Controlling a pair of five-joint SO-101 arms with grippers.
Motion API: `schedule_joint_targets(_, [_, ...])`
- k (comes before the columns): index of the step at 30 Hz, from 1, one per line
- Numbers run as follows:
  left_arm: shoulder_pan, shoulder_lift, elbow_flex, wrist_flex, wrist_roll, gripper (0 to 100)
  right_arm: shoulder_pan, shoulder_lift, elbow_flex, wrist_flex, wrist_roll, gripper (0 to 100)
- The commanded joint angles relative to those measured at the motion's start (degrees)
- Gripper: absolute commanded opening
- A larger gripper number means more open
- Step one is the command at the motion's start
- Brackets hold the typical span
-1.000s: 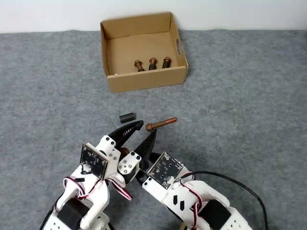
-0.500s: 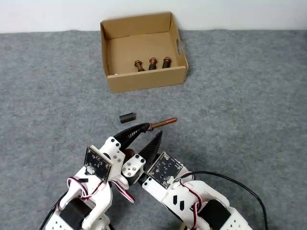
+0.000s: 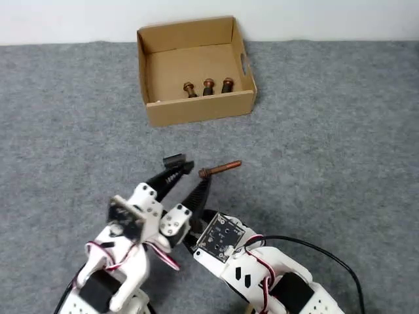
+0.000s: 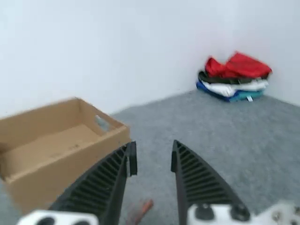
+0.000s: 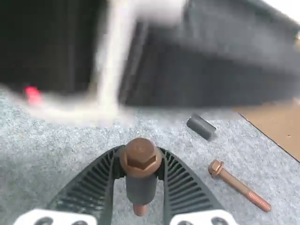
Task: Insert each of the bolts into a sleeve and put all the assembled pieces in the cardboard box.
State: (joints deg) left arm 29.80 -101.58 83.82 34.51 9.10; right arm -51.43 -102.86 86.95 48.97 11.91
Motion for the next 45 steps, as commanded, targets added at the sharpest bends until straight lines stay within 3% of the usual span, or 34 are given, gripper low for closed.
schedule_joint_targets(1, [-2.46,-0.44,-7.08,4.31,0.53,13,-0.4,-0.57,-1.41,-1.36,0.44,0.9])
schedule_joint_targets(10, [-15.65,-0.53,-15.6,17.85,0.18,12,1.8,-0.57,-1.41,-1.27,0.35,0.9])
schedule_joint_targets(13, [-21.01,-0.53,-14.11,21.98,0.18,10,7.25,-0.57,-1.93,-1.36,-2.11,0.9])
schedule_joint_targets(18, [-27.34,-0.53,-7.6,23.65,0.09,1,18.24,0.04,-4.04,-1.1,-13.27,0.8])
schedule_joint_targets(24, [-27.87,-0.44,1.27,25.41,0.09,1,21.85,2.33,-10.2,5.49,-19.16,0.8])
schedule_joint_targets(29, [-27.43,-0.53,8.66,25.23,0.09,1,21.93,14.11,-19.25,8.13,-24.7,0.8])
schedule_joint_targets(35, [-27.87,-0.62,12.7,23.21,0.09,1,25.63,34.59,-32.97,5.32,-31.21,0.8])
schedule_joint_targets(45, [-27.96,-0.53,12.7,21.63,0.0,1,27.65,64.92,-56.09,-6.99,-31.21,0.8])
